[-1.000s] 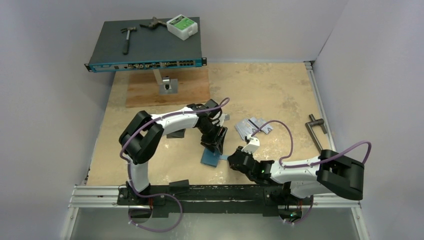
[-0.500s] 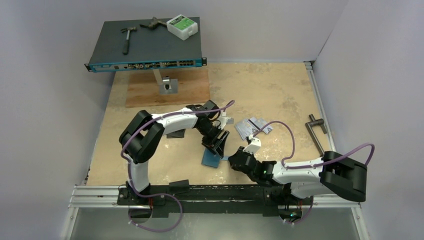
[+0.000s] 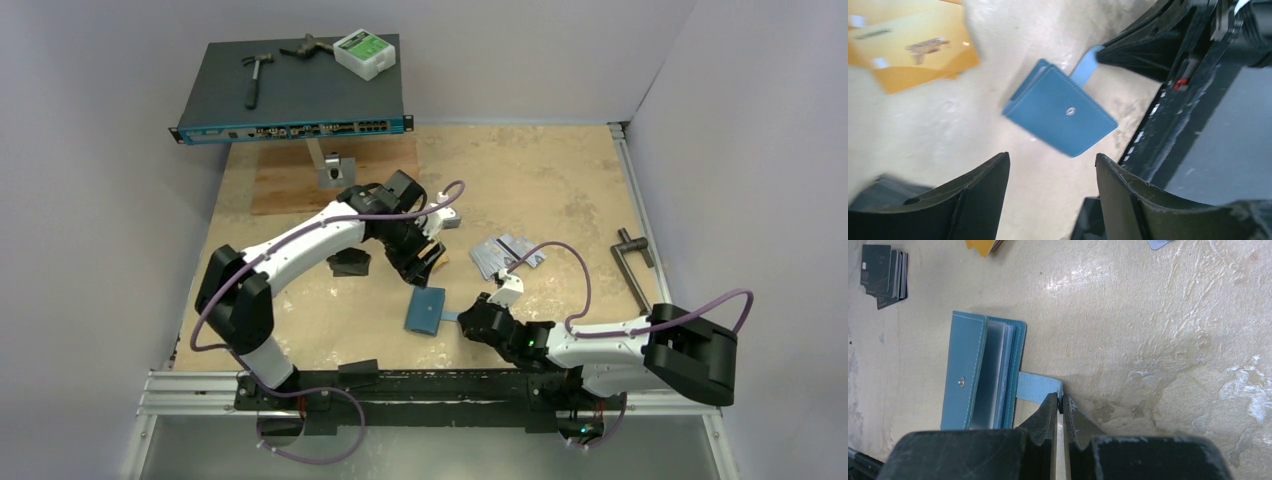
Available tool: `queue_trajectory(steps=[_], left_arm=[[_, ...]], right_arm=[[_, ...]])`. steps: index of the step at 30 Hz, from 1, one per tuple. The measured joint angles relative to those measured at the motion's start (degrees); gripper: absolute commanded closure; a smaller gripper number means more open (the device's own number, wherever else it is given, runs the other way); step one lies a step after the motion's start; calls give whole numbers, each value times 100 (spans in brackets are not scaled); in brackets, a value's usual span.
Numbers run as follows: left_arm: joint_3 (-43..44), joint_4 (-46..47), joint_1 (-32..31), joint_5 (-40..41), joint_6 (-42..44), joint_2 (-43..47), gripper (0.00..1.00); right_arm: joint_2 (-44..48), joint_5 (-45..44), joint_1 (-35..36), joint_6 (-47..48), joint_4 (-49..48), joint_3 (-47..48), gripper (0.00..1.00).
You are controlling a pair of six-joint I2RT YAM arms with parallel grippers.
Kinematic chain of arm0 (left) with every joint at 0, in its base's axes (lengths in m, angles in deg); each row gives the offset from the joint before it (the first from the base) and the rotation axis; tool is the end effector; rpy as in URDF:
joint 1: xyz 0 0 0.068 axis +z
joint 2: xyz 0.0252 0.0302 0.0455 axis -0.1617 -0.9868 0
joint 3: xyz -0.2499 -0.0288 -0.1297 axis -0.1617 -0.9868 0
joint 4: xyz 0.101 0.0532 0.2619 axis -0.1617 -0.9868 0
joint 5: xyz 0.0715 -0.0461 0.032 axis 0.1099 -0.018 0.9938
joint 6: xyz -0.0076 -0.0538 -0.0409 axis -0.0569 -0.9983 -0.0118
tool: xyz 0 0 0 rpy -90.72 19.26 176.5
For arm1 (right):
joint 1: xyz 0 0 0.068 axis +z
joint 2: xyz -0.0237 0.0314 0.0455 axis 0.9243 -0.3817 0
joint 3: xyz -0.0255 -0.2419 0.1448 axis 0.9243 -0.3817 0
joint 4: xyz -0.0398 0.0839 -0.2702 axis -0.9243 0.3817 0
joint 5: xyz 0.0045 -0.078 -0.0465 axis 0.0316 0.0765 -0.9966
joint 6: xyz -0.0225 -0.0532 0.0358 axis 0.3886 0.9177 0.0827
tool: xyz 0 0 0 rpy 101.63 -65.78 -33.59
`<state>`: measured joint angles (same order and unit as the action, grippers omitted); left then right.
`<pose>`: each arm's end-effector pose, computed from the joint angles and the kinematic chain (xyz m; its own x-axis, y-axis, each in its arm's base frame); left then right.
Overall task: Put the credit cards into the card holder
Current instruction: Close the card holder at the center of the board.
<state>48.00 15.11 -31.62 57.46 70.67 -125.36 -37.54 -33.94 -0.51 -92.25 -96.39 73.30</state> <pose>0.2669 -0.2637 0.2399 -0.6218 0.6689 -0.4074 0.7819 0.4999 -0.3725 0.1131 0.1900 0.1060 -0.6667 0.4170 -0.6177 0.0238 0.8403 0.5416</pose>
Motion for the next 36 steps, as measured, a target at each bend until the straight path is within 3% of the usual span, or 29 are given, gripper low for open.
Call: queue_trajectory(steps=[1, 2, 3, 4, 10, 11, 12, 17, 21, 29, 34, 36], left_arm=[[22, -50, 17, 184, 199, 160, 49], [24, -72, 44, 304, 315, 267, 52], [26, -111, 85, 442, 472, 400, 25], [35, -157, 136, 581, 654, 518, 20], [442, -723, 540, 1023, 1738, 756, 18], [468, -765, 621, 999, 1853, 804, 5], [466, -793, 708, 938, 1941, 887, 1], [-81, -455, 782, 664, 2457, 1788, 0], [-846, -42, -140, 1215, 3436, 2435, 0], [-942, -214, -232, 1113, 4911, 2726, 0], [-2411, 168, -391, 509, 6577, 4286, 0], [-2610, -52, -490, 361, 6972, 4345, 0]], right_arm=[[9, 0, 0, 0, 24, 0, 100], [11, 0, 0, 0, 35, 0, 100], [13, 0, 0, 0, 46, 0, 100], [13, 0, 0, 0, 52, 0, 100], [131, -2, 0, 20, 90, 0, 97], [155, -2, 0, 24, 98, 2, 97], [177, 0, 0, 28, 109, 4, 96], [306, 0, 0, 39, 227, 13, 95], [407, 0, -11, 39, 348, 17, 95], [511, 17, -37, 44, 389, 20, 86], [645, 26, -37, 48, 378, 20, 84], [695, 39, -37, 48, 374, 17, 84]])
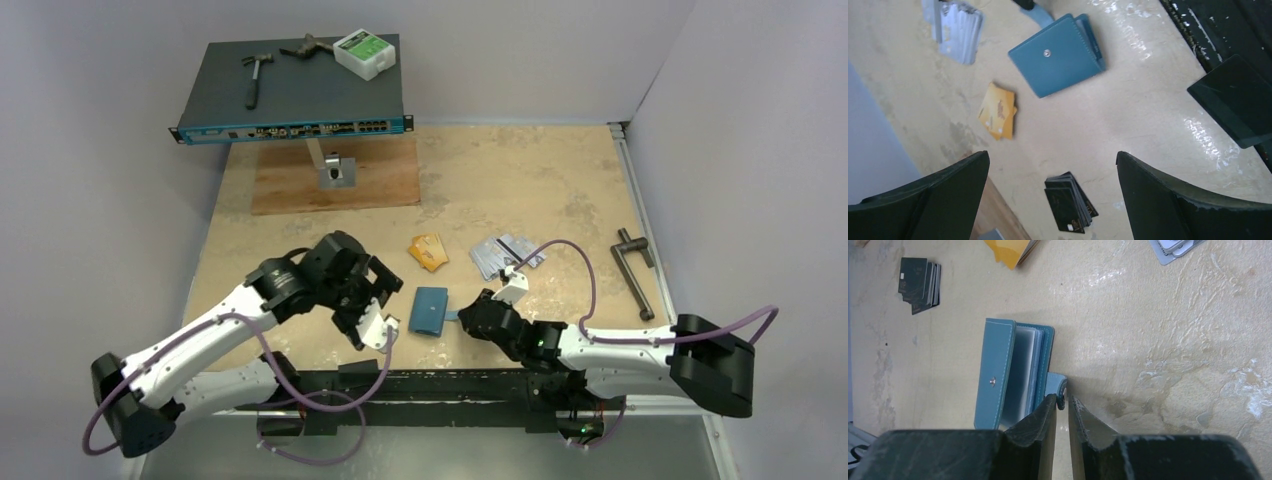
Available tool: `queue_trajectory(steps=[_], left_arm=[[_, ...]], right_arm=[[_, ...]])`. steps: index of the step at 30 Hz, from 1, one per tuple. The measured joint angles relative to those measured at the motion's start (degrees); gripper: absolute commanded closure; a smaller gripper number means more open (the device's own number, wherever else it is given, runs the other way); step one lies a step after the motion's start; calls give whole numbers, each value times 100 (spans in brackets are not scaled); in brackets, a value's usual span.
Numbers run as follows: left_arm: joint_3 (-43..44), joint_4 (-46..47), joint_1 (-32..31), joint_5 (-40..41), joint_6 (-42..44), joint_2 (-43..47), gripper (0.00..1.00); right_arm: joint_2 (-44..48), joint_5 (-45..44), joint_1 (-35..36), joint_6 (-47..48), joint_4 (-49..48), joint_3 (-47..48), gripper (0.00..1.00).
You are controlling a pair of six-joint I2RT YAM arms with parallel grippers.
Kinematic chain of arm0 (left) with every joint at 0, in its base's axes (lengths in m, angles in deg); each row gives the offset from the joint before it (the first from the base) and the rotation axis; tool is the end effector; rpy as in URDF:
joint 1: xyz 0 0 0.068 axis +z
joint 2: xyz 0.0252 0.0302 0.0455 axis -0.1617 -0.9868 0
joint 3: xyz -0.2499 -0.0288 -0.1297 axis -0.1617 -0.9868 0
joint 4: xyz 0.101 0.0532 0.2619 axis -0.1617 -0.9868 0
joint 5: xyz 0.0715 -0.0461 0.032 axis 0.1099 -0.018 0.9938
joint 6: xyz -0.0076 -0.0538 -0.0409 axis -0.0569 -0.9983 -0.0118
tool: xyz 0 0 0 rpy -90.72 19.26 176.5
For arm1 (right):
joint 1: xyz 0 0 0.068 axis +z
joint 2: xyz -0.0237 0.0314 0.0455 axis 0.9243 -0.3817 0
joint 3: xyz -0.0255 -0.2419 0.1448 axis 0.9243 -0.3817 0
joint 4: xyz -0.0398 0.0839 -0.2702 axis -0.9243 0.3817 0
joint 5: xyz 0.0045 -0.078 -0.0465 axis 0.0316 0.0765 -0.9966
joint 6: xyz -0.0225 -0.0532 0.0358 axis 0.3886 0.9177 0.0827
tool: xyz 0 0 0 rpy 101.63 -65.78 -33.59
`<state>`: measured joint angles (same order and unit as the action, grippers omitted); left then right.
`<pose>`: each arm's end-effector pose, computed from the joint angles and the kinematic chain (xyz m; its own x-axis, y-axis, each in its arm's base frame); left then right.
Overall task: Put the credit cards into the card holder
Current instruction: Close the card holder at the center of the board.
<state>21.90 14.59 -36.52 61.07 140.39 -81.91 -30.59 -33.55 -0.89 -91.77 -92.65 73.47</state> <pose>0.1288 -0.1631 0.2891 0.6712 0.5924 -0.4456 0.7317 -0.4334 0.5261 0.1123 0.1852 0.1248 -0.6545 0.4455 -0.6109 0.0088 0.8124 0.5830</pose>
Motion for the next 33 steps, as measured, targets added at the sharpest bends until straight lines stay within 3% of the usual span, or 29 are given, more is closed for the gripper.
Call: queue_trajectory(steps=[3, 5, 9, 10, 18, 25, 33], left_arm=[[-2, 37, -291, 11, -22, -544, 3], [-149, 378, -466, 35, -79, -887, 12], [-645, 992, -592, -35, -138, -883, 57], [-667, 1058, -608, -57, -138, -922, 64], [-166, 1257, -758, -221, -210, -2229, 61], [151, 1554, -907, 142, -1012, -2979, 66], [142, 1491, -1034, 247, -907, -3213, 84]], right_arm=[[74, 46, 0, -4, -4, -17, 83], [125, 101, -2, -7, -7, -42, 83], [138, 136, -28, -11, 4, -66, 83], [138, 140, -37, -11, 2, -68, 83], [142, 267, -160, -31, 94, -68, 83], [234, 310, -238, -26, 363, -66, 83], [457, 435, -352, -31, 457, -61, 81]])
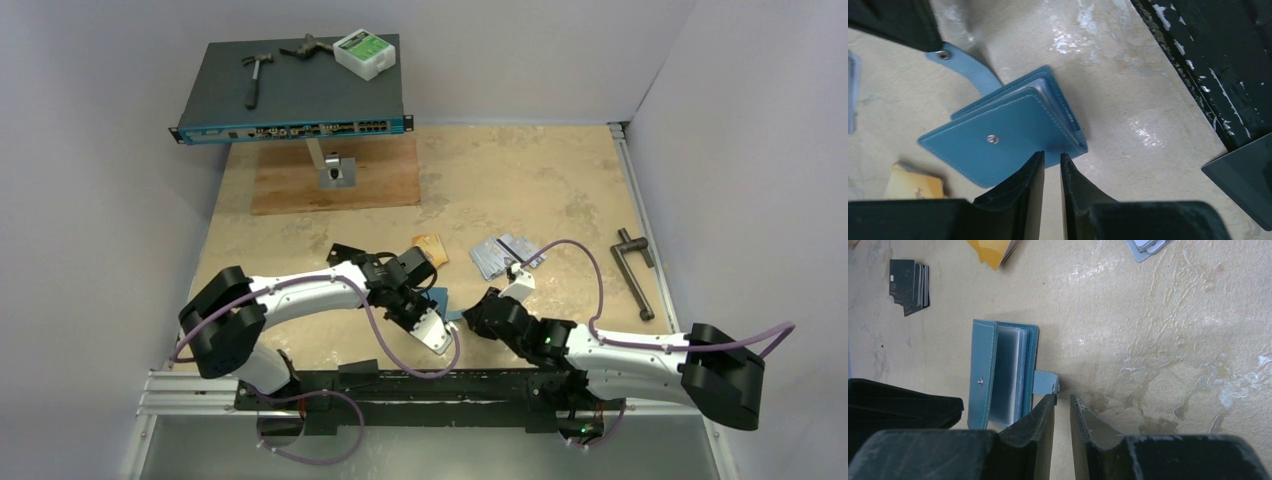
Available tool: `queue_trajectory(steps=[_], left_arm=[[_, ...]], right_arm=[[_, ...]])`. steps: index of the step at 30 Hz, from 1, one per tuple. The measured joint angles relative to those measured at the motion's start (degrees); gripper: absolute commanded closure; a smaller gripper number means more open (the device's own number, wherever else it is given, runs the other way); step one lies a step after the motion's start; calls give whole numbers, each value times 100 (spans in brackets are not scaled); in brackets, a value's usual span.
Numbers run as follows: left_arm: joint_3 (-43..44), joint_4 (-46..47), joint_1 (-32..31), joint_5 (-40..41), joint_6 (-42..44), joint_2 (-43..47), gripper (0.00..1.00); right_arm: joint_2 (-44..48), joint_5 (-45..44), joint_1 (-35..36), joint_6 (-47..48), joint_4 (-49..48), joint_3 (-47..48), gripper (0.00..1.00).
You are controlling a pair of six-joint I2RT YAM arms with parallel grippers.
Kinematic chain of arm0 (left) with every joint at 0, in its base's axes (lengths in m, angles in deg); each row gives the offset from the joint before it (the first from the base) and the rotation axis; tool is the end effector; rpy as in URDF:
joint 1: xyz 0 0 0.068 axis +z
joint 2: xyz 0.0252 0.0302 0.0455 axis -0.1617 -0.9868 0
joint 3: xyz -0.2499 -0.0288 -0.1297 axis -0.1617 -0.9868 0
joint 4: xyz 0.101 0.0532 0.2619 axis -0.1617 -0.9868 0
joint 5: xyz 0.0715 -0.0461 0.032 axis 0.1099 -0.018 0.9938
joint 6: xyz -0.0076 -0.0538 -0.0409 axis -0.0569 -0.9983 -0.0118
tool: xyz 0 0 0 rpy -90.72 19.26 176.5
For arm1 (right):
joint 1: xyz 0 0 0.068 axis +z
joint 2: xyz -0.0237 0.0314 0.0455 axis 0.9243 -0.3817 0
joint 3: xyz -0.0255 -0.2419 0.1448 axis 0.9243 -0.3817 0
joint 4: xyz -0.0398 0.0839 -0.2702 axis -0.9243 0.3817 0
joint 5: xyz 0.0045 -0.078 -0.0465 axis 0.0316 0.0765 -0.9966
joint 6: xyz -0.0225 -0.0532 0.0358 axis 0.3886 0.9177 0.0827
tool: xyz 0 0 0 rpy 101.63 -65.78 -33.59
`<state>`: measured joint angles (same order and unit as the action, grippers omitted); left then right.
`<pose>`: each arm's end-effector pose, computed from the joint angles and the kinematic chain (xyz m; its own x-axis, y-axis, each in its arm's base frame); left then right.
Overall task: Put the credit cards into the card holder
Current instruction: Close the card holder at the center of the board.
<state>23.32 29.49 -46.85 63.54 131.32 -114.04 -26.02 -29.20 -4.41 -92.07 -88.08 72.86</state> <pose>0.1559 -0.2668 0.1772 0.5826 0.6799 -0.4454 0.8077 -0.5452 0.2242 0.1167 0.1724 0.1278 -0.6817 0.4585 -0.5702 0.0437 0.8034 0.5938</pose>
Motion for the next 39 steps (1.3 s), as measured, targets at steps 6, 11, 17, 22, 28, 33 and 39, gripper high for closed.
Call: queue_trajectory(steps=[6, 11, 17, 22, 28, 33, 39], left_arm=[[2, -254, -76, -20, 297, -490, 80], [2, -157, -120, -4, 424, -535, 72], [2, -101, -201, 107, 426, -605, 72], [46, -114, -205, 144, 380, -649, 73], [31, 2, -208, 179, 125, -647, 76], [-92, 164, -214, 221, 0, -557, 77], [-173, 284, -216, 243, -107, -492, 79]], right_arm=[[-63, 133, -149, 2, 170, 125, 78], [-195, 297, -284, 46, 197, 306, 77], [-376, 625, -684, 236, 289, 570, 74], [-579, 907, -811, 448, 323, 774, 60], [-890, 1255, -820, 649, 461, 1156, 57], [-1239, 1495, -822, 717, 682, 1506, 70], [-1591, 1578, -822, 804, 1091, 1891, 78]])
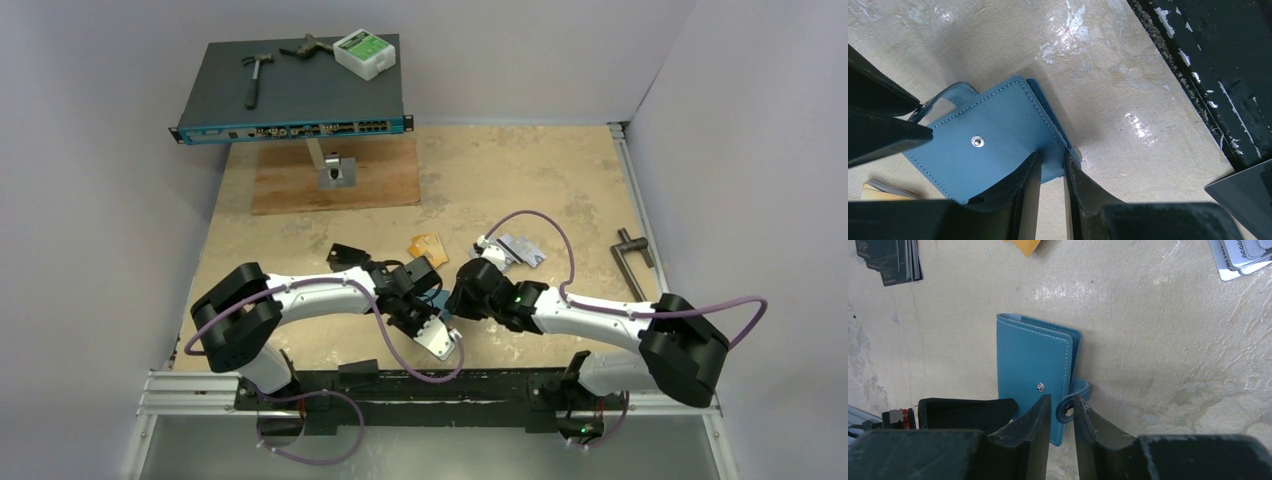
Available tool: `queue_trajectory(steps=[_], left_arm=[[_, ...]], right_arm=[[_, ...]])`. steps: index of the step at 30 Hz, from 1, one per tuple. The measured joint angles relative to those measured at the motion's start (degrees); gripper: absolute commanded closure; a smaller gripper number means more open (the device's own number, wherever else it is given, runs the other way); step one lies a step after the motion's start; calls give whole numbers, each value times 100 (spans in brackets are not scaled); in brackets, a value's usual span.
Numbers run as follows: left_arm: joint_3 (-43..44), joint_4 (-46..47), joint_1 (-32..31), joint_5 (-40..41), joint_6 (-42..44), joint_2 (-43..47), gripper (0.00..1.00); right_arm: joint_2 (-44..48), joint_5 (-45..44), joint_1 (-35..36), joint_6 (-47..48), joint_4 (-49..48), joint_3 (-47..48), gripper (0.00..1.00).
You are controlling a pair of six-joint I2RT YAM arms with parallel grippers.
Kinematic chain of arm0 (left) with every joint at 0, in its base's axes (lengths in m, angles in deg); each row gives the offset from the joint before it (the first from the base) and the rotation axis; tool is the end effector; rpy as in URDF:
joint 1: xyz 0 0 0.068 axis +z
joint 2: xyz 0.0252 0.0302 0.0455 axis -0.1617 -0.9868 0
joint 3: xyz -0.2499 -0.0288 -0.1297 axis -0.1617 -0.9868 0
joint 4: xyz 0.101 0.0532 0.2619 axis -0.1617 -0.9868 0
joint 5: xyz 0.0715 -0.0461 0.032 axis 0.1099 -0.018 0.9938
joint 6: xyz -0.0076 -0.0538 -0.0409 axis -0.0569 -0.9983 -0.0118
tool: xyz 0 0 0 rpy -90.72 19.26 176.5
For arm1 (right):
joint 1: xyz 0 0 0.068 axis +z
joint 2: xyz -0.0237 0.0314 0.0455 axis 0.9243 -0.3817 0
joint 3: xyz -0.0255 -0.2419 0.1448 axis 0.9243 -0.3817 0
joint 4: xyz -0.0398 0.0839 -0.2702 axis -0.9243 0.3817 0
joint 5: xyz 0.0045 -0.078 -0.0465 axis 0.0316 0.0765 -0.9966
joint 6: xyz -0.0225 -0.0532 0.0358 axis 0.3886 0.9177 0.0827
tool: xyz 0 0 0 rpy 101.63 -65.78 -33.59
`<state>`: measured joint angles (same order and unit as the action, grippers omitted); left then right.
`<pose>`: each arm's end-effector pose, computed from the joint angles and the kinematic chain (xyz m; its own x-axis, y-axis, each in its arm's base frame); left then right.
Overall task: Put the credit cards into the card holder
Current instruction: Close the card holder at the center of the board.
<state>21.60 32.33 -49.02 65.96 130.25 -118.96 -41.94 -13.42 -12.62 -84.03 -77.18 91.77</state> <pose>0.1493 -0.2743 0.1448 0.5824 0.7094 -0.3969 0.8063 -0.5662 0.1713 0.1677 0.2178 0.1556 -0.8311 0.2895 -0.4748 0.0191 0.8682 0.4959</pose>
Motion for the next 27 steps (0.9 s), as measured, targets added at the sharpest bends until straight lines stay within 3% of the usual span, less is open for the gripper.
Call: queue_trajectory(steps=[12, 23, 25, 27], left_arm=[[-9, 35, 0, 20, -96, 9, 80], [-9, 61, 0, 46, -170, 13, 82], [-9, 63, 0, 46, -170, 13, 82], [-9, 63, 0, 48, -173, 13, 82]], right_arm=[[0, -85, -11, 146, 756, 205, 77], [-125, -149, -15, 291, 1029, 597, 93], [-142, -162, -15, 306, 1095, 603, 93], [-175, -201, -20, 339, 1158, 621, 82]])
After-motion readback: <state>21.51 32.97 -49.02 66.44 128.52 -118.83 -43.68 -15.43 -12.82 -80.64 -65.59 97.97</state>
